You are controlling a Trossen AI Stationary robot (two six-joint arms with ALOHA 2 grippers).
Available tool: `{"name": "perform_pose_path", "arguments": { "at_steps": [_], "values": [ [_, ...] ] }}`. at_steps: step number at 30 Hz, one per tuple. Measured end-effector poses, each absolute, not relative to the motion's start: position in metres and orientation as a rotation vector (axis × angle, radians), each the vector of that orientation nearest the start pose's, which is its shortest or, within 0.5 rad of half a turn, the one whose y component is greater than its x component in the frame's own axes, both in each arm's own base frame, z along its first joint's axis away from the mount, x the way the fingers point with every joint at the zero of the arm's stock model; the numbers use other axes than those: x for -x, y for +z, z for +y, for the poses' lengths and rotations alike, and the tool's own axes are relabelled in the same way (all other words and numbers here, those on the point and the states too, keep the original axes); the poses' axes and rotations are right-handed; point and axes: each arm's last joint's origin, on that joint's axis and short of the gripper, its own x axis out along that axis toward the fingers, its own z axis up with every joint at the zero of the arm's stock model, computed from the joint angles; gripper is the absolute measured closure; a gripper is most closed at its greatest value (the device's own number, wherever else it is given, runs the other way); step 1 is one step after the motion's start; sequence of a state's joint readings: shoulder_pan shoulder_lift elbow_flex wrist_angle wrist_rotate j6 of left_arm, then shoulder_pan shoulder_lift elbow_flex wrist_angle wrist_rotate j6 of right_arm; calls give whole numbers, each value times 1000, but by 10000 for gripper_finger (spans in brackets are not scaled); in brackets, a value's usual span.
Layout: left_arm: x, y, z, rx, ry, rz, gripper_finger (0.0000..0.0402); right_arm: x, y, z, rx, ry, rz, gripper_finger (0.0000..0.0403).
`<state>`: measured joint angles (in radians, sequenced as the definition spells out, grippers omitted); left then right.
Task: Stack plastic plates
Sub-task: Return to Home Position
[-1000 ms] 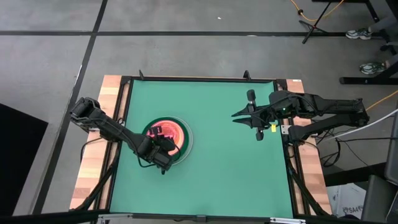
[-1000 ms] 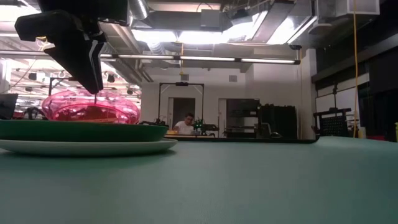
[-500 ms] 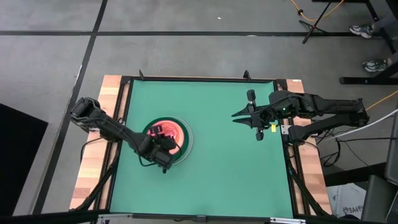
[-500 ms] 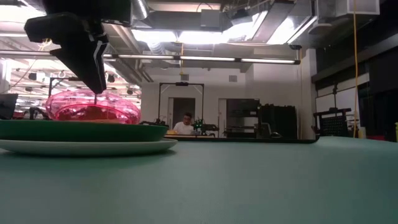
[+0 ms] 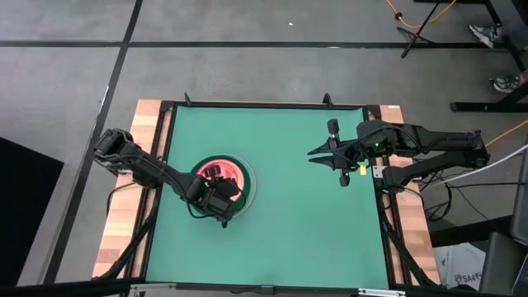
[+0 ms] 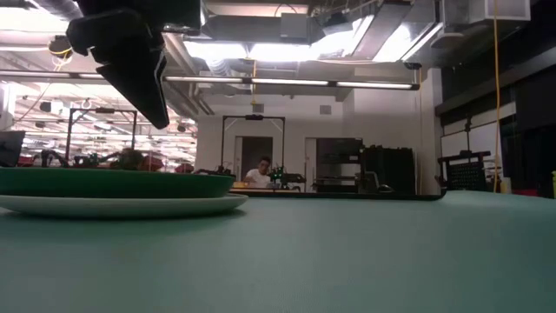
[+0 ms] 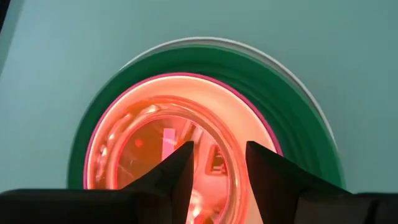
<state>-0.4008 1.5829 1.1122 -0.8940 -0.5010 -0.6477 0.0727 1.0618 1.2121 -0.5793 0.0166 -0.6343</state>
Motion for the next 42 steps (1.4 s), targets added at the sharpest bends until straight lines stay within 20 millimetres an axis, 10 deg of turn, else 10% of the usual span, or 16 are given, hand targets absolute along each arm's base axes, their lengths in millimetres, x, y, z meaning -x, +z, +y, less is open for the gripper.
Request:
{"name": "perform_pose_path", "arguments": {
  "at_steps": [21,30,42],
  "values": [
    [-323,268,-91,82,274,512,310,-213,389,15,643,190,400,326],
    [-281,333,-68,118,270,341,394,-196,400,14,644,169,341,326],
    [-186,394,-41,124,349,179,401,-142,426,10,643,113,172,327]
  ]
}}
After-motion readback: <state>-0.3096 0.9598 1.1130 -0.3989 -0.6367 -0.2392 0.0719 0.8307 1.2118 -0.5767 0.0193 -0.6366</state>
